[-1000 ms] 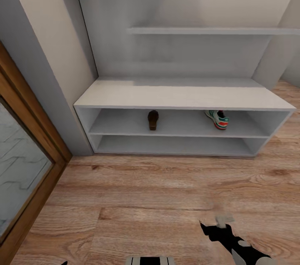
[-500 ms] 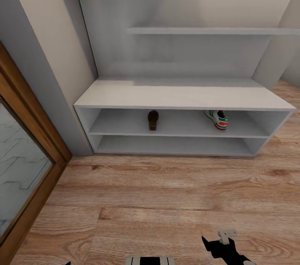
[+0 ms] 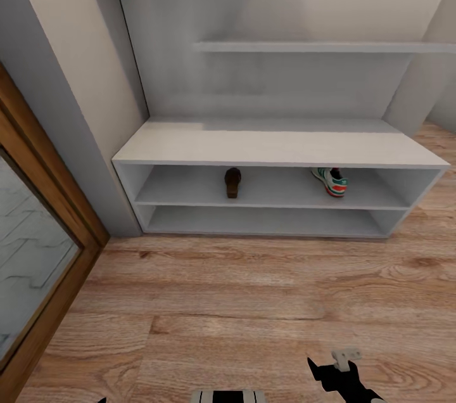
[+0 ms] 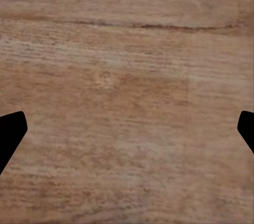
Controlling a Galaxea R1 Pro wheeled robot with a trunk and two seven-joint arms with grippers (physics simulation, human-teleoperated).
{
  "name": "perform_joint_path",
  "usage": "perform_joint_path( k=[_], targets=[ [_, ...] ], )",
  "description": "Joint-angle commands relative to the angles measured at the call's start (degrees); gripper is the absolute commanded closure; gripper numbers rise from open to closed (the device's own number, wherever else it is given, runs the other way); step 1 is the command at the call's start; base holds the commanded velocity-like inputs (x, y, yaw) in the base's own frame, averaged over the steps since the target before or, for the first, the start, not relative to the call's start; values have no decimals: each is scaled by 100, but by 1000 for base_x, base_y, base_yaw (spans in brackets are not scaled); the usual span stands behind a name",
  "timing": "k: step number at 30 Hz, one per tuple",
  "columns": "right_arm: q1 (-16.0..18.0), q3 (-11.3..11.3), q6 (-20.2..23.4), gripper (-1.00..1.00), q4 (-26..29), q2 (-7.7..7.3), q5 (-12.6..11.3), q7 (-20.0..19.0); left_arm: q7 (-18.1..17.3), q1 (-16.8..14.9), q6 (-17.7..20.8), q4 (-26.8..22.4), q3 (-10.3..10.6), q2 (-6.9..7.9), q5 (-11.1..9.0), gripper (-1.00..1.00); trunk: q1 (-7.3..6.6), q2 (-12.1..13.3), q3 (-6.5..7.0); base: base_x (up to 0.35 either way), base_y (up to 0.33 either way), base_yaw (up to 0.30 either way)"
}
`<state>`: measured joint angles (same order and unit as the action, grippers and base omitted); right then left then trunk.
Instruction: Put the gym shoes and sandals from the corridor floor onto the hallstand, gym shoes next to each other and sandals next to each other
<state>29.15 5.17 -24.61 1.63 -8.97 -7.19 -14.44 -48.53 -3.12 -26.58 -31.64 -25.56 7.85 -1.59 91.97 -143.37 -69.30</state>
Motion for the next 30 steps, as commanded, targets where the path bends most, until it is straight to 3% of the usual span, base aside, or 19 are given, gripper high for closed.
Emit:
perform_joint_path(
  k=[1,10,30],
  targets=[
    [3,46,-17,-100,-6,-1,-62,-25,-42,-4,-5,5,-19,0,-18,-100,-1,-2,-4,0,0,0],
    [3,46,-17,-100,-13,0,-63,-24,-42,-4,-5,7,-15,-2,-18,-100,-1,-2,-4,0,0,-112],
    [-50,37,-18,-100,-12,0,-66,-24,-42,-4,-5,13,-7,-20,17,-100,-1,-2,-4,0,0,-267]
  ],
)
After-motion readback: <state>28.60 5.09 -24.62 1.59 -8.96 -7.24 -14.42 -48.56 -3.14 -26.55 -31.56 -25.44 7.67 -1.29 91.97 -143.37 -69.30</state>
